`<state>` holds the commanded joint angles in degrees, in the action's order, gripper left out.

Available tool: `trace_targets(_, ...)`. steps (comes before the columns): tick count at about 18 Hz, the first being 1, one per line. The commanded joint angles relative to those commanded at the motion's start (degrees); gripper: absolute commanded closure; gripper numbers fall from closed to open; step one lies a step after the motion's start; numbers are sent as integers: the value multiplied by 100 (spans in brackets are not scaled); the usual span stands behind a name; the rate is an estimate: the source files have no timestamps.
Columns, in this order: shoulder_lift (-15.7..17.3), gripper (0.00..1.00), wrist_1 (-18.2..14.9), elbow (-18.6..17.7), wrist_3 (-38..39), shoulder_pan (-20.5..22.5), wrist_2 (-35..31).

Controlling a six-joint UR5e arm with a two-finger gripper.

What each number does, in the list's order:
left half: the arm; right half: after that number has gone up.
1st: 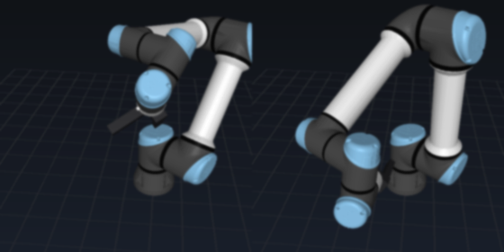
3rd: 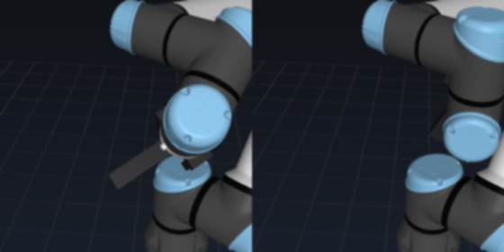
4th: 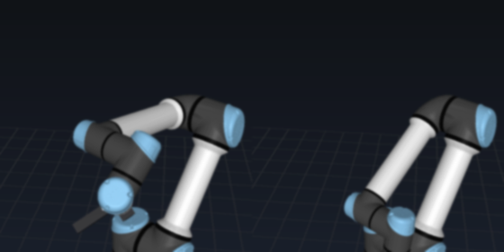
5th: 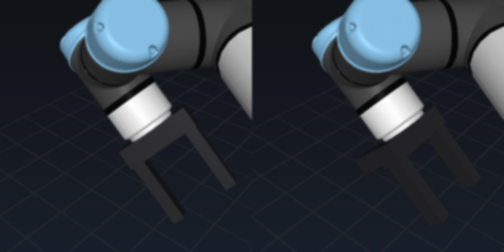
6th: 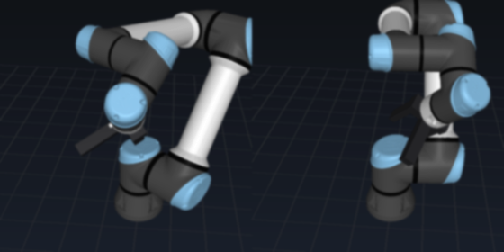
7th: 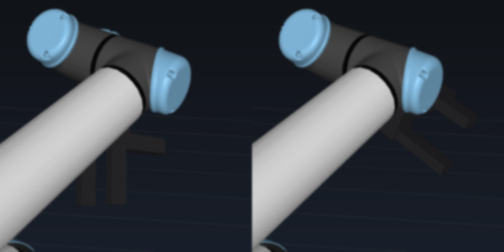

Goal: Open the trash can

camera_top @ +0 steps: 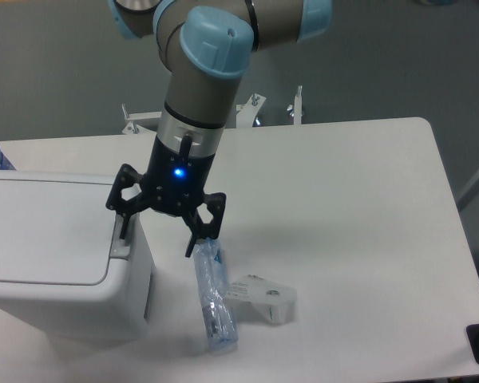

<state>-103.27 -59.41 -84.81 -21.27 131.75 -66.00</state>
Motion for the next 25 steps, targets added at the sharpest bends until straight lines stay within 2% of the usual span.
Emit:
trace_targets(14, 9, 0, -18, 26, 18, 0, 0)
trace_targets(18, -9, 0, -18, 158, 9, 9, 0)
trace_targets(25, -26, 0, -18, 272, -17, 228, -18)
